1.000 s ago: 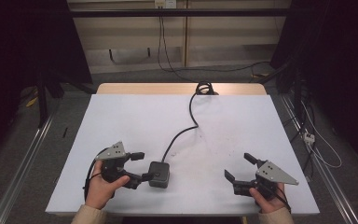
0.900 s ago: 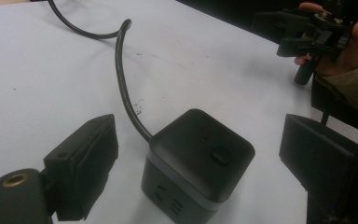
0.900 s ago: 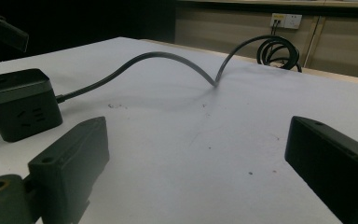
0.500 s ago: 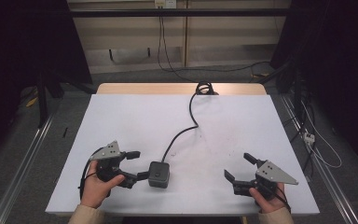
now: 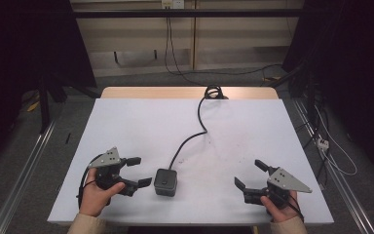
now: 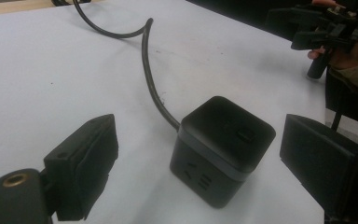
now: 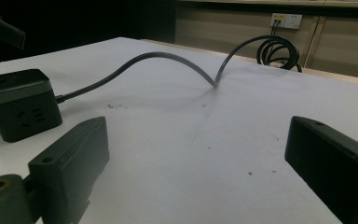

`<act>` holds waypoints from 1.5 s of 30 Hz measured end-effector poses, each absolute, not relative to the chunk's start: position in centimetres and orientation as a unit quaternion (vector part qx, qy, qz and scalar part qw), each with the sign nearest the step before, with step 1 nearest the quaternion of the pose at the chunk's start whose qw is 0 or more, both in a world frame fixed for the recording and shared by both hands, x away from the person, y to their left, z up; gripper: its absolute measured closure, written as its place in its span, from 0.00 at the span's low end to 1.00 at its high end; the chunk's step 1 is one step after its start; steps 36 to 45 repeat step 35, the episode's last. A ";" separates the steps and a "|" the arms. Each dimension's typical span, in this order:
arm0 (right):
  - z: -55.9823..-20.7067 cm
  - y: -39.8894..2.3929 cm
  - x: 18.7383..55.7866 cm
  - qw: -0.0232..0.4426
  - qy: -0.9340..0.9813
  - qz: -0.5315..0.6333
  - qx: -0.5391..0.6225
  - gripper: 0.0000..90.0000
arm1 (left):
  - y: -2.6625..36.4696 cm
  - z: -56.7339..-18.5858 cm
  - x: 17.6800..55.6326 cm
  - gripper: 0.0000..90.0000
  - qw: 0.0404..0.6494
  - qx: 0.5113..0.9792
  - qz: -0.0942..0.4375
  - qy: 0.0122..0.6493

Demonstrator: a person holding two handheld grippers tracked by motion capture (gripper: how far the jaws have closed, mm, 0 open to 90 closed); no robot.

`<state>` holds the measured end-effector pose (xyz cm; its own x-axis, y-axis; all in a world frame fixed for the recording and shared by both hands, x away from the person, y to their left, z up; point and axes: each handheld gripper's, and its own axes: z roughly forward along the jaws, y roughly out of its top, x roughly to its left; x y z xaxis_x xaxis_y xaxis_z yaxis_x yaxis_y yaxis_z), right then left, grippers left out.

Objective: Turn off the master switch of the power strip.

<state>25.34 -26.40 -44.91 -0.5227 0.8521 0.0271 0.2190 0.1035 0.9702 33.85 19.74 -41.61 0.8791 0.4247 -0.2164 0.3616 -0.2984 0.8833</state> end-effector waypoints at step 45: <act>-45.0 -26.3 25.5 0.289 0.686 0.542 0.391 0.07 | 22.7 -43.2 34.1 0.13 0.532 0.799 0.050 0.275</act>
